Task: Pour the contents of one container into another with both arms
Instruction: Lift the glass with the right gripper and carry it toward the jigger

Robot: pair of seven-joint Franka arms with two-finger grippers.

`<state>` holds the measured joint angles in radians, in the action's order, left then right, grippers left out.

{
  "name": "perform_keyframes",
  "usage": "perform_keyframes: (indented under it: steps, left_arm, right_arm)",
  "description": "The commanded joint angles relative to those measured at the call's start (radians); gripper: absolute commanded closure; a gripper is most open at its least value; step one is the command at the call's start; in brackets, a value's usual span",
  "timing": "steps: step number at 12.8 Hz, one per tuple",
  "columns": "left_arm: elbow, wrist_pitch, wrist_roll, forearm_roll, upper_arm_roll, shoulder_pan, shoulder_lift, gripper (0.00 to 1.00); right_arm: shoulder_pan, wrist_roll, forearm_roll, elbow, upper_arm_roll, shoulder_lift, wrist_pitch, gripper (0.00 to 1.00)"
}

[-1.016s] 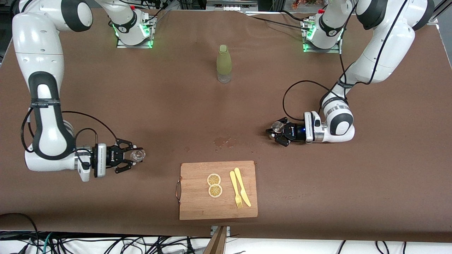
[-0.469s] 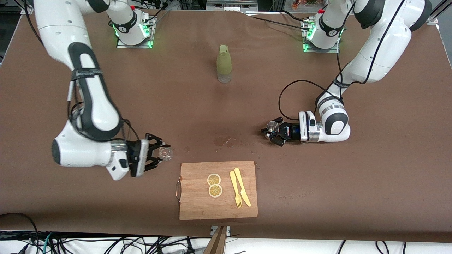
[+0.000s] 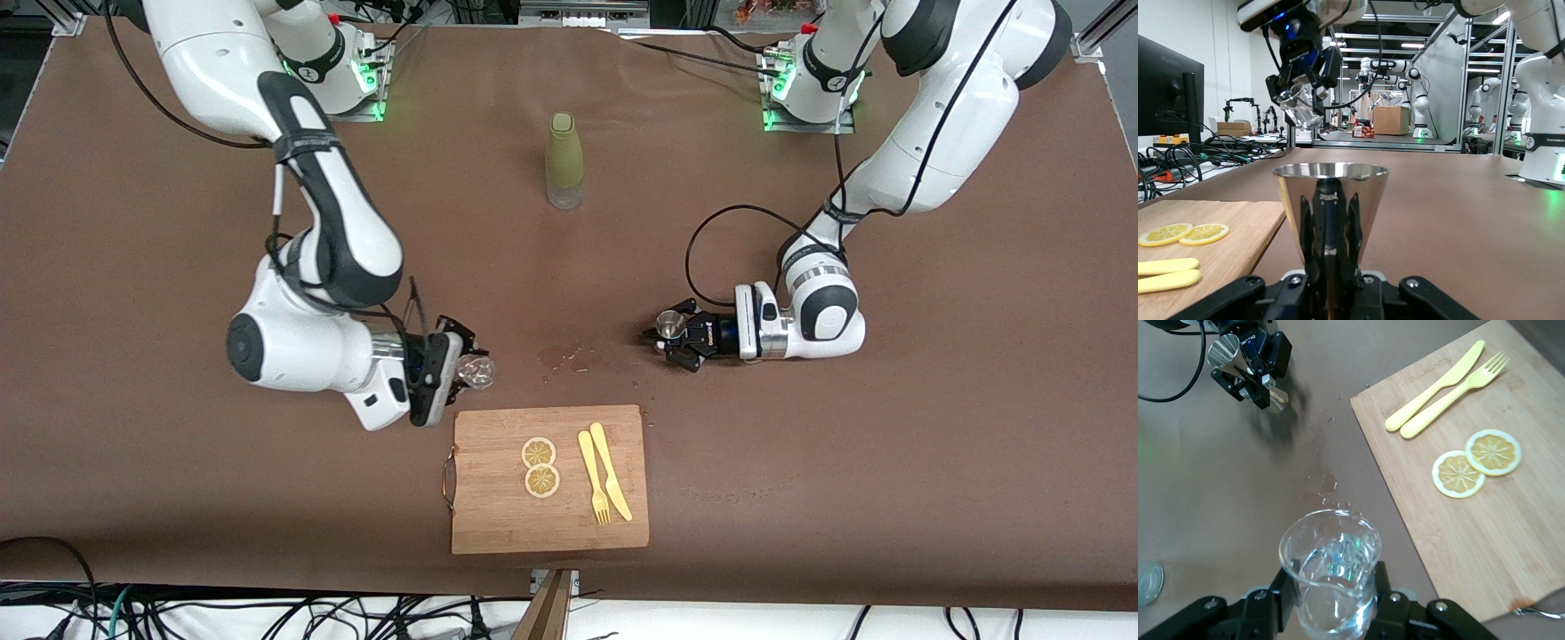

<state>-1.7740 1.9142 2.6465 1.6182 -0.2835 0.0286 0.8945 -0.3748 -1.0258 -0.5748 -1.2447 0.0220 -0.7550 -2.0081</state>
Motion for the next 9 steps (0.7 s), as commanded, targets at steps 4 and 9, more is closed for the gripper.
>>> perform_keyframes:
  steps: [4,9]
  left_arm:
    - [0.025,0.103,0.000,0.035,-0.048,-0.029,0.024,1.00]
    - [0.087,0.118,0.000,0.048,-0.055,-0.056,0.078,1.00]
  right_arm:
    - [-0.101,0.176,0.111,-0.052,-0.008,0.046,-0.050,0.75]
    - [-0.157,0.280,0.185,-0.051,-0.008,0.040,-0.087,0.74]
